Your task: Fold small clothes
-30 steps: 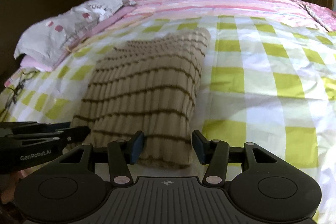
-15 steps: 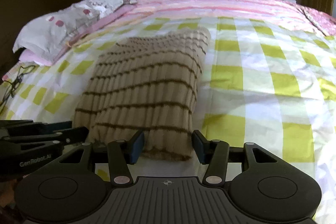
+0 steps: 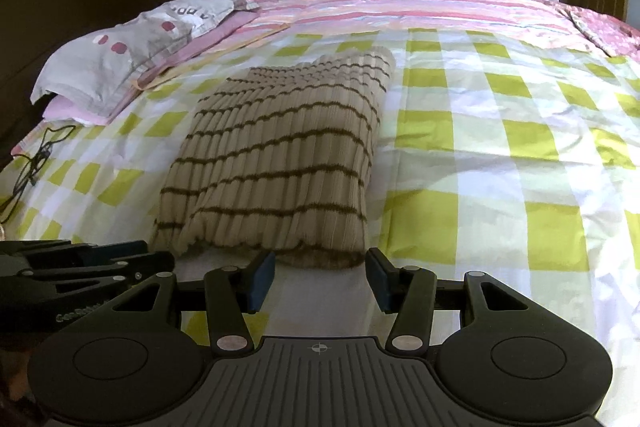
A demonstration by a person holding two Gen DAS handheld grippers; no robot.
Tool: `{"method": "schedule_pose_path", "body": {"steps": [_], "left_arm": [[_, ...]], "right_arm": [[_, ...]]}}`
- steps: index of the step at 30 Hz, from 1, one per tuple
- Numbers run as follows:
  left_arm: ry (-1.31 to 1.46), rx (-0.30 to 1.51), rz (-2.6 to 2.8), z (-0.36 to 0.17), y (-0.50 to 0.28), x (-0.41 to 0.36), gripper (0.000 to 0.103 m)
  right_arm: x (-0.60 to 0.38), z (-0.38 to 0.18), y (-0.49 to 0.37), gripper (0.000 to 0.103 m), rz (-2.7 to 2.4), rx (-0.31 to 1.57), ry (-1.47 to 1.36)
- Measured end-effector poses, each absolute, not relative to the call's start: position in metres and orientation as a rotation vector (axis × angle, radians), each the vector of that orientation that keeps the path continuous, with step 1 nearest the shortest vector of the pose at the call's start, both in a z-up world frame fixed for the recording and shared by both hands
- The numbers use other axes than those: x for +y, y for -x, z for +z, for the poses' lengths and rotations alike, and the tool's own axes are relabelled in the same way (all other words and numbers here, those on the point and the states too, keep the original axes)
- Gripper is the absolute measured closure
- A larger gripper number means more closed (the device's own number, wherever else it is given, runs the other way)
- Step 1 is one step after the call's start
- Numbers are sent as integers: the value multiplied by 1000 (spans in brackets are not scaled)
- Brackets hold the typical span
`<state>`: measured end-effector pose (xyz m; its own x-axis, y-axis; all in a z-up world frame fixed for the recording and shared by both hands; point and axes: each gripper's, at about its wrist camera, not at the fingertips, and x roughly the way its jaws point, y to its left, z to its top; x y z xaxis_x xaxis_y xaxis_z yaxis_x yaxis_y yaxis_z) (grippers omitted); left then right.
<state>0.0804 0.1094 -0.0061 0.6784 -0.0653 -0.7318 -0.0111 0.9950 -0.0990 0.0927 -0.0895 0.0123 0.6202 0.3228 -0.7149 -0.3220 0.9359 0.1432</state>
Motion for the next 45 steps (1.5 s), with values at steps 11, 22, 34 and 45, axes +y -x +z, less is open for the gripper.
{"method": "schedule_pose_path", "body": {"steps": [11,22,34,45], "left_arm": [[95,839,-50,-11,-66,102,72],[95,837,-60,-11,-56,97,71],[76,835,-78,-10,-45,88,68],[69,825,-97,-7,-34,80,64]], "right_arm": [[-95,10,-71,53,366,827,-22],[-92,6,-56,53,362,834,-21],[-91,0,-44,53,359,843,-27],[-95,1,-34,53,358,837,-40]]}}
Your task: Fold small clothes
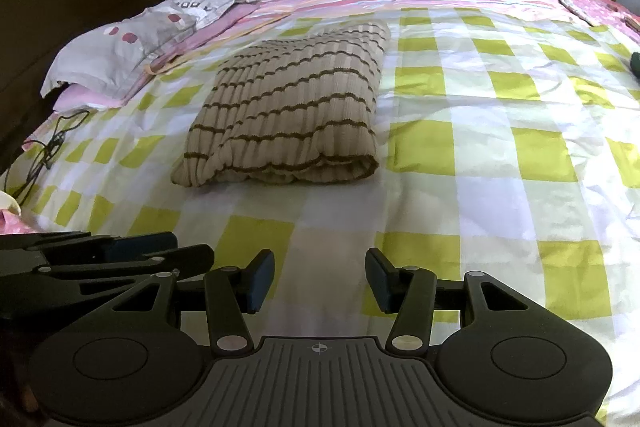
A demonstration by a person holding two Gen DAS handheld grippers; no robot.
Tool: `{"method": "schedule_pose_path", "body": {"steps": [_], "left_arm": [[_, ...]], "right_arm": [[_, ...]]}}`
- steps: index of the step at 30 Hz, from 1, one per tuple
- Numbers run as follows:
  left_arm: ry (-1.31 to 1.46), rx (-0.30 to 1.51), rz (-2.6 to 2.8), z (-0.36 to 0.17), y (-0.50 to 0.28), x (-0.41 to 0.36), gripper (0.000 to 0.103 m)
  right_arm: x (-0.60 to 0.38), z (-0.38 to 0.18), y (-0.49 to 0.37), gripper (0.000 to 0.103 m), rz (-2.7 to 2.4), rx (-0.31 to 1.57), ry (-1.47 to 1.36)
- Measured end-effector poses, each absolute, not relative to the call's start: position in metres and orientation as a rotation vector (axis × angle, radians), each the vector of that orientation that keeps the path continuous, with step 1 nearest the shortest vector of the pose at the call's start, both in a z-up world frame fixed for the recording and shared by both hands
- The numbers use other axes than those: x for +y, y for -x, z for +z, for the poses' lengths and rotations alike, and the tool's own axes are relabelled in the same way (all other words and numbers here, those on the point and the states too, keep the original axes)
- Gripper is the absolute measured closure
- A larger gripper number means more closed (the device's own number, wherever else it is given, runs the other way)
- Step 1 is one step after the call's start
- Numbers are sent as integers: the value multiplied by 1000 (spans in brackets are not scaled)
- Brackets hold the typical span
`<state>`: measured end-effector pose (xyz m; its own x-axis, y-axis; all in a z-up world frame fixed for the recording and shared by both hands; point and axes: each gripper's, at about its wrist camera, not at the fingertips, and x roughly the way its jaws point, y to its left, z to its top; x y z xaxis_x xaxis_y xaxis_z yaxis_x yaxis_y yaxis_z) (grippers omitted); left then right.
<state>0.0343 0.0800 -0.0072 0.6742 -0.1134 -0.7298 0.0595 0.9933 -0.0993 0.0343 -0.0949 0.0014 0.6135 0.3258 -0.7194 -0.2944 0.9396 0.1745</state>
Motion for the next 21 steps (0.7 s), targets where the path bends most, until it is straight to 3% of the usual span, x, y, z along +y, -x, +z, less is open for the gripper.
{"method": "schedule_pose_path", "body": {"steps": [21], "left_arm": [[56,823,-89,-5,-23,74,61]], "right_arm": [[-101,3,-24,52,351,832,-52]]}}
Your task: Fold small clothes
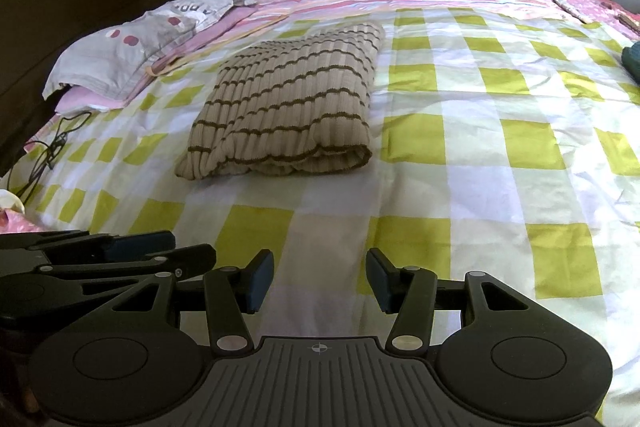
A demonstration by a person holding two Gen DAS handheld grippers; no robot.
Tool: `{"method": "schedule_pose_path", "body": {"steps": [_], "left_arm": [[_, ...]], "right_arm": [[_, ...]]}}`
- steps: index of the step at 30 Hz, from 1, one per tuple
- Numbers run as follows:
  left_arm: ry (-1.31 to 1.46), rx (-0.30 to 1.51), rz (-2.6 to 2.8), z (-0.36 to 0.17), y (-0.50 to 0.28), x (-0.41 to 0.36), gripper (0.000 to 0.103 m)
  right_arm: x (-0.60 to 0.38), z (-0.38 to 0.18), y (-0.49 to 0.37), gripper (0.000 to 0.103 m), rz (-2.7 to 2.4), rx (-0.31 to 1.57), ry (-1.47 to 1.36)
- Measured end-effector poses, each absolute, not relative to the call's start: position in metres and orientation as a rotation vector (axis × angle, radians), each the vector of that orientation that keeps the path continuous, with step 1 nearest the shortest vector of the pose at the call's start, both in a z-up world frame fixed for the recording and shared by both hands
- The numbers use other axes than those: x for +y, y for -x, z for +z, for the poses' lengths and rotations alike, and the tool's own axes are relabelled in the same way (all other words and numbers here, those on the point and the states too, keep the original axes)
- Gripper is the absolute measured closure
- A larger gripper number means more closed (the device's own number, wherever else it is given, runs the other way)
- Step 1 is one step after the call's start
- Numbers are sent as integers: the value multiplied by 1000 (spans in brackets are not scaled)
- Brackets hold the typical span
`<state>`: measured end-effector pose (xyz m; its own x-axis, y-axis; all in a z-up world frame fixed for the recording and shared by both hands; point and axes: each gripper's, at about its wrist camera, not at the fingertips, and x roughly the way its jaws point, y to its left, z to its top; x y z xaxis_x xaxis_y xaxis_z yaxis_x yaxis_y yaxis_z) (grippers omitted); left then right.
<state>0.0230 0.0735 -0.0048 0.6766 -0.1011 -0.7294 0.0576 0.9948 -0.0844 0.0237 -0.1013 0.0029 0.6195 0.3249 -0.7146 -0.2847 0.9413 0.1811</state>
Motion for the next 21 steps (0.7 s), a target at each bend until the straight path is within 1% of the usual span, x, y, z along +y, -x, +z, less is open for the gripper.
{"method": "schedule_pose_path", "body": {"steps": [4,10,14,21], "left_arm": [[53,823,-83,-4,-22,73,60],[43,822,-54,-3,-19,71,53],[26,823,-15,-2,-17,70,43],[22,816,4,0,-14,68,39]], "right_arm": [[-104,3,-21,52,349,832,-58],[-106,3,-19,52,348,832,-66],[-108,3,-17,52,347,832,-73],[-111,4,-15,52,344,828,-82]]}}
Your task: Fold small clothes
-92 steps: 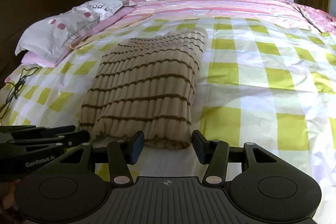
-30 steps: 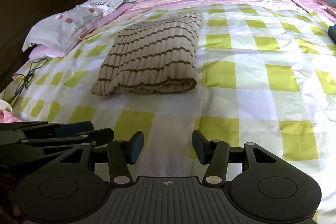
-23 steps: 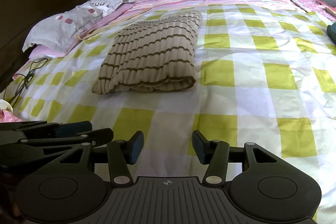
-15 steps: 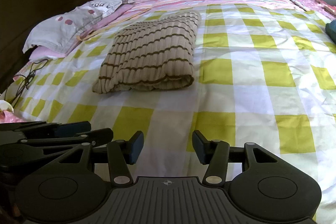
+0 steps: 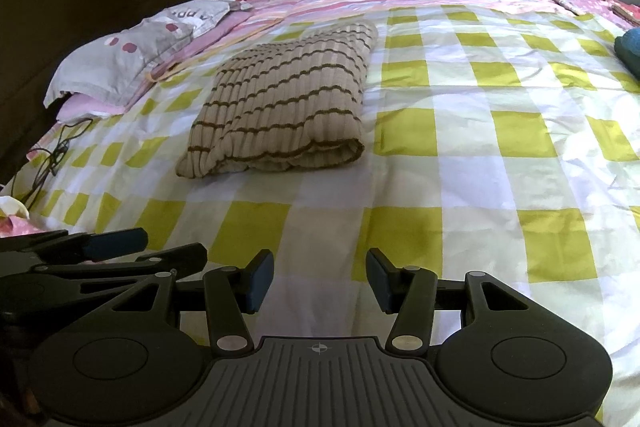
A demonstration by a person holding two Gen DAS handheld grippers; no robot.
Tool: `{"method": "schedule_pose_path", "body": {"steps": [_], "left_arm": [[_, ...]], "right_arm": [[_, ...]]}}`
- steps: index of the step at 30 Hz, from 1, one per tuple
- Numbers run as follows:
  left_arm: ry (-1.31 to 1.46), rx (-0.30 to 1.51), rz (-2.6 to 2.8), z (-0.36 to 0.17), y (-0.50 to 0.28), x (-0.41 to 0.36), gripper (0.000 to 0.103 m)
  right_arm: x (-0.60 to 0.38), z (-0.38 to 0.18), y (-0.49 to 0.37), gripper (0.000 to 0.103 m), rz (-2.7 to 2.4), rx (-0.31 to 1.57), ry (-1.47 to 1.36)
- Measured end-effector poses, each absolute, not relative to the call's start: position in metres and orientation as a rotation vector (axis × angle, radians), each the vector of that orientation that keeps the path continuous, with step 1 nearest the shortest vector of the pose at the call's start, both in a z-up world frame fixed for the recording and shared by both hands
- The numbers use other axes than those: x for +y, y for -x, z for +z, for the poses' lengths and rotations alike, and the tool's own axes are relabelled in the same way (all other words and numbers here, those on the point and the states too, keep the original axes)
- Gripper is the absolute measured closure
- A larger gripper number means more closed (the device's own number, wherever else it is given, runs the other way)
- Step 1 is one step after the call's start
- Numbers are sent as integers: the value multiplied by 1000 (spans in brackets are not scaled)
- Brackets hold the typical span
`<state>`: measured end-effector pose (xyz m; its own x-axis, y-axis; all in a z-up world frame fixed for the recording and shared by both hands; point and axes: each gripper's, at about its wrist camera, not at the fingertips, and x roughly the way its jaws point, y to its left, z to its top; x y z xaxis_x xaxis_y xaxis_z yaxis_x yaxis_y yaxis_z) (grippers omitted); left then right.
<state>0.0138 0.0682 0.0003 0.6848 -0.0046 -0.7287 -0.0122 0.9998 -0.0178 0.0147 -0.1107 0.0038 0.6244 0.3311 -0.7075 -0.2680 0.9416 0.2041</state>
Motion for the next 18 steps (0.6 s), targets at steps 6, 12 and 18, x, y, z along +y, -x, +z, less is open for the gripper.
{"method": "schedule_pose_path", "body": {"steps": [6,12,18], "left_arm": [[21,807,22,1,-11,67,32],[-4,811,58,2,-10,64,23],[20,800,58,4,-7,67,11]], "right_arm": [[-113,5,-12,52,339,824,-87],[-115,4,-10,52,333,823,-91],[-119,2,-10,52,319,826,-99]]}}
